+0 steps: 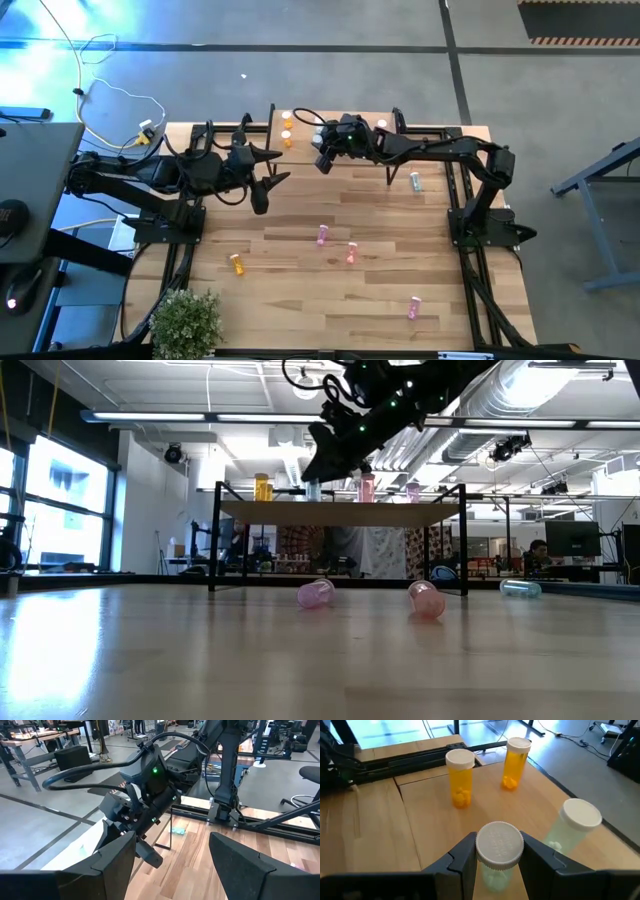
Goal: Pick and place medicine bottles onto shelf by color
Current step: Put the left green pill bottle on the shelf aligned with the green pill bottle
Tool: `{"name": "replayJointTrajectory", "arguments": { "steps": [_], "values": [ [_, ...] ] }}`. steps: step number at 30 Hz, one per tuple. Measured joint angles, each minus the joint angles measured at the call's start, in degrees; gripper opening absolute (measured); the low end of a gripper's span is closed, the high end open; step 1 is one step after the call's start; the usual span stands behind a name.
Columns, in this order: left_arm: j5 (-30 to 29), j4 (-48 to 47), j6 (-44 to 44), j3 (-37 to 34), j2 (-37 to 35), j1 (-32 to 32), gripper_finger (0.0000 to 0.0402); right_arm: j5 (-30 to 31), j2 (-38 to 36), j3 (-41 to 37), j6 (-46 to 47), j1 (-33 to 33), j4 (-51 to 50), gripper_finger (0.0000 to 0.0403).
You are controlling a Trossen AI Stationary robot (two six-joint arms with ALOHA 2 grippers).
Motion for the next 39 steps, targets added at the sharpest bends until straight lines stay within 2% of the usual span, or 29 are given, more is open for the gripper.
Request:
{"name": "replayJointTrajectory", "arguments": {
  "steps": [6,23,30,33,39],
  "values": [
    [0.0,-0.5,0.0,0.0,0.0,0.0,0.0241,-1.9,0.7,0.1,0.5,-0.7,0.2,0.0116],
    [0.0,-0.4,0.0,0.0,0.0,0.0,0.0241,-1.0,0.6,0.1,0.4,-0.7,0.0,0.012],
    [0.0,-0.4,0.0,0.0,0.0,0.0,0.0241,-0.6,0.8,1.3,0.1,-0.7,-1.6,0.0148],
    [0.0,-0.4,0.0,0.0,0.0,0.0,0.0241,1.8,0.8,2.5,-0.3,-0.7,-2.1,0.0161],
    [0.0,-0.4,0.0,0.0,0.0,0.0,0.0241,1.8,0.8,3.7,-1.6,-0.8,-2.8,0.0165]
  ]
}}
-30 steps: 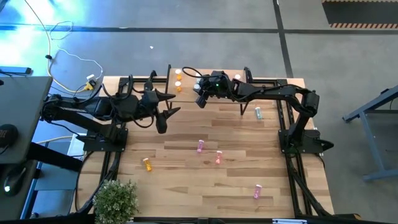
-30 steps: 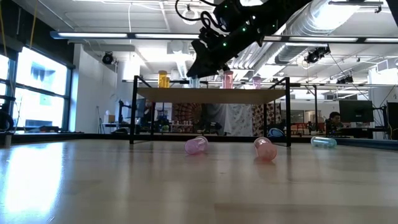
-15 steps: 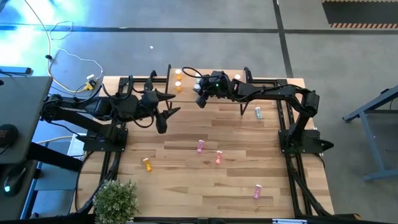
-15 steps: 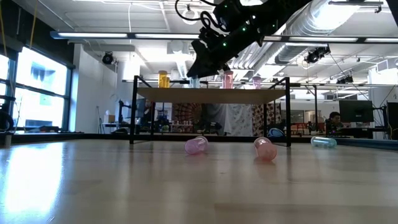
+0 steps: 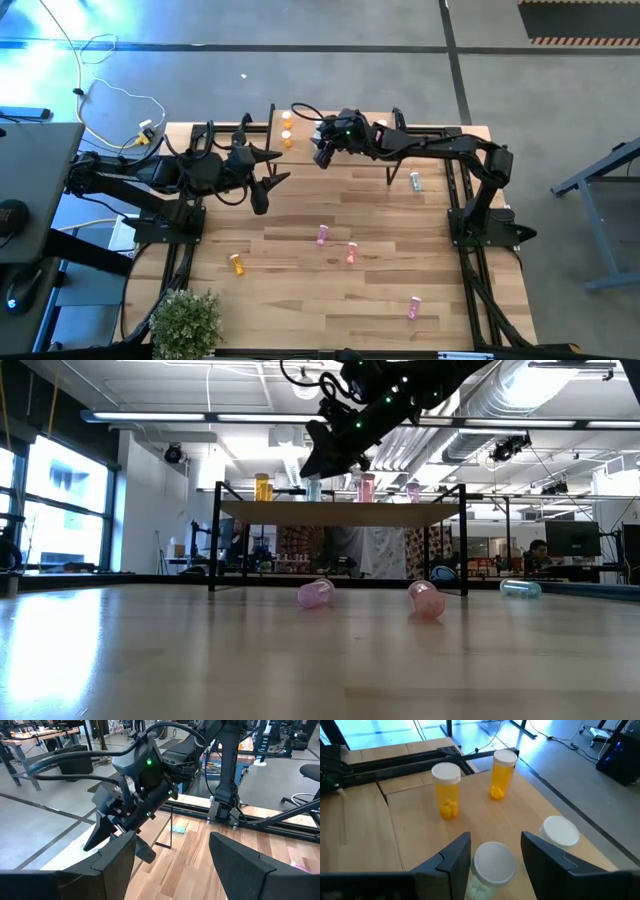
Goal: Pick and place medicine bottles onto shelf by color
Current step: Put the left green pill bottle on the shelf aligned with the green pill bottle, then put the top purple pill bottle on the shelf aligned with the purple pill bottle
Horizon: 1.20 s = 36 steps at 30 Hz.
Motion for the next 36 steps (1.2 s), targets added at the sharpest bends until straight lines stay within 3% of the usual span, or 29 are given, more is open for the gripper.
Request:
{"name": "replayJointTrajectory", "arguments": {
  "steps": [9,17,25,36],
  "values": [
    [0.0,0.0,0.0,0.0,0.0,0.0,0.0241,-0.2,0.0,2.9,-0.9,0.0,-1.9,0.0165],
    [0.0,-3.9,-2.5,0.0,0.0,0.0,0.0241,-0.2,0.0,9.4,-1.1,0.0,-10.9,0.0165],
    [0.1,-8.8,-19.0,0.0,3.2,-0.7,0.0241,0.0,-0.1,24.1,0.9,0.2,-29.4,0.0165],
    [1.5,-9.1,-28.9,0.0,14.5,-5.3,0.0241,-0.6,-0.2,44.8,5.8,-0.6,-57.8,0.0165]
  ]
}}
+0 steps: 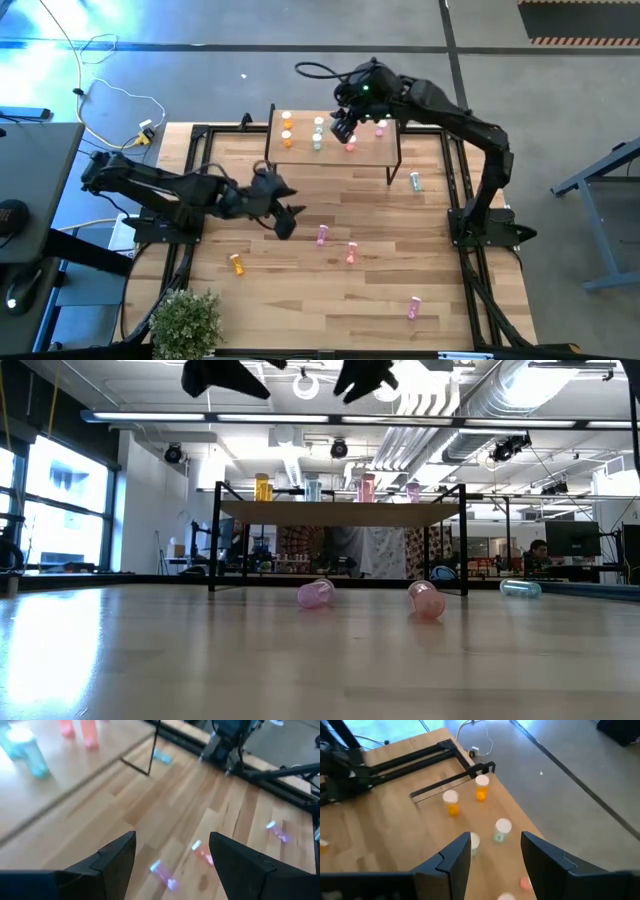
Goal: Pick and place medicine bottles onto shelf by color
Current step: Put the top purple pill bottle on the shelf aligned with the purple pill bottle
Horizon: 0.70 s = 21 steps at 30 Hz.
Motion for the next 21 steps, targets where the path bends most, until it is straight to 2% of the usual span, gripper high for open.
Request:
{"name": "replayJointTrajectory", "arguments": {
  "steps": [4,9,21],
  "values": [
    [-0.1,-0.1,-3.9,0.0,4.4,-1.0,0.0241,0.0,0.0,6.6,0.3,0.0,-8.0,0.0165],
    [-1.0,-0.2,-9.5,0.0,10.0,-1.4,0.0241,0.2,-0.1,11.0,0.3,-1.1,-14.3,0.0165],
    [5.1,2.7,-20.0,0.0,21.6,1.1,0.0241,0.3,-0.1,11.5,-0.2,-5.4,-21.4,0.0165]
  ]
}}
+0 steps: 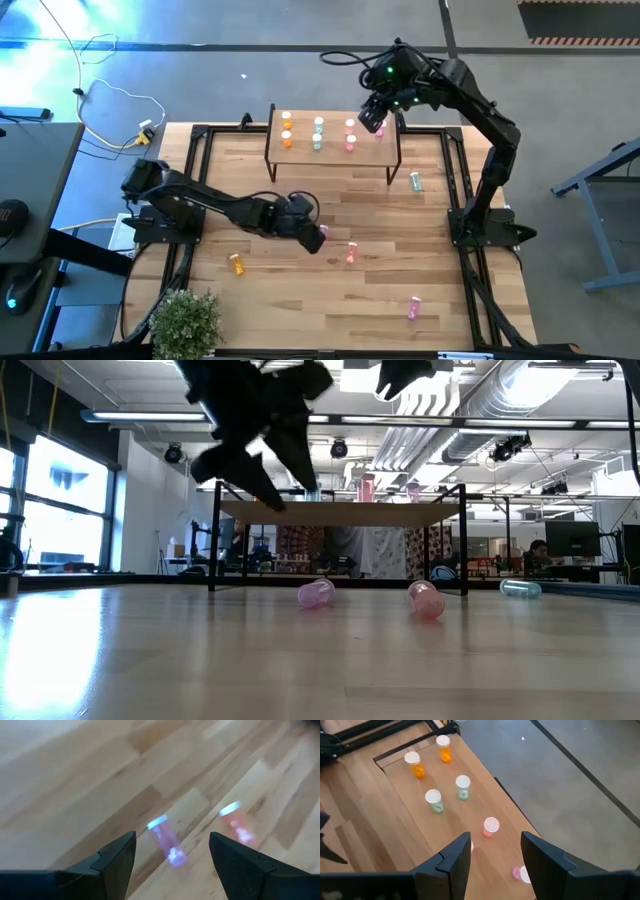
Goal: Pick and place medicine bottles onto shelf by color
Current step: Put the top purple pill bottle on the shelf aligned with the purple pill bottle
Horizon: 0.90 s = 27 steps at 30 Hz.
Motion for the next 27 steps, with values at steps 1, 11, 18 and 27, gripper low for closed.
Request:
{"name": "replayJointTrajectory", "arguments": {
  "steps": [1,11,18,27],
  "values": [
    [0.8,-0.5,-0.7,-0.1,0.7,0.2,0.0241,-0.2,0.0,0.0,-0.1,-0.2,-0.1,0.0165],
    [4.1,2.6,-4.3,0.0,6.9,0.7,0.0241,-0.5,0.0,-0.1,-1.1,-0.7,-0.2,0.0165],
    [5.1,5.1,-4.7,-0.1,10.2,0.7,0.0241,-0.5,0.0,-0.1,-1.1,-0.7,0.0,0.0165],
    [5.1,7.4,-4.7,0.0,11.4,0.8,0.0241,-0.5,0.0,-0.1,-1.1,-0.7,0.1,0.0165]
  ]
}}
